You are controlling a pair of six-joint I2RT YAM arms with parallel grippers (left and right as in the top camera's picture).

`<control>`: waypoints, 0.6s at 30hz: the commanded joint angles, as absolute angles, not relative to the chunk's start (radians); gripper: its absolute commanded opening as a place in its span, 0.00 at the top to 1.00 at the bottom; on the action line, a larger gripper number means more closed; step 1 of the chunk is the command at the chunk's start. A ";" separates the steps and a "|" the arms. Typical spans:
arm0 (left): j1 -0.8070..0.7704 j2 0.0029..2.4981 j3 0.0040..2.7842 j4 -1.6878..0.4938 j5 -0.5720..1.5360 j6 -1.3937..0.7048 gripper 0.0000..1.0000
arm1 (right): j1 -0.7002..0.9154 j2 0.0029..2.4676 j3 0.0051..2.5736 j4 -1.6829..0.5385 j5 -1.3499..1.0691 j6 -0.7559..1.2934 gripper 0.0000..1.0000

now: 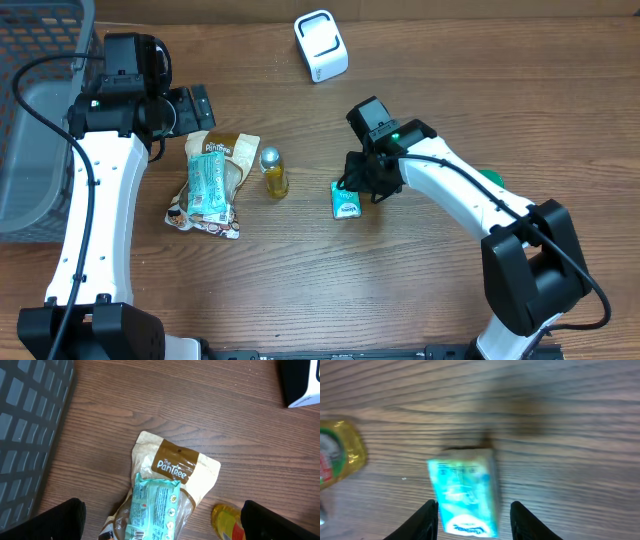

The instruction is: Scan the item barcode

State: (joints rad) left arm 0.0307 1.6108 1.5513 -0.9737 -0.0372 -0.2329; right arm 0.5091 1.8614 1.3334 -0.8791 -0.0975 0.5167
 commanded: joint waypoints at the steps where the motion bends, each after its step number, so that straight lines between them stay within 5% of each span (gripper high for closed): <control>1: 0.032 1.612 1.573 -0.975 -0.033 -0.239 0.01 | 0.503 1.842 1.340 -0.886 -0.084 0.523 0.57; 18: 0.032 1.612 1.573 -0.975 -0.033 -0.239 0.01 | 0.510 1.842 1.225 -0.807 -0.136 0.524 0.64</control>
State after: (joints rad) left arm 0.0307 1.6108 1.5513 -0.9737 -0.0368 -0.2329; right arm 0.5045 1.8614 1.2438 -0.8268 -0.1093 0.5213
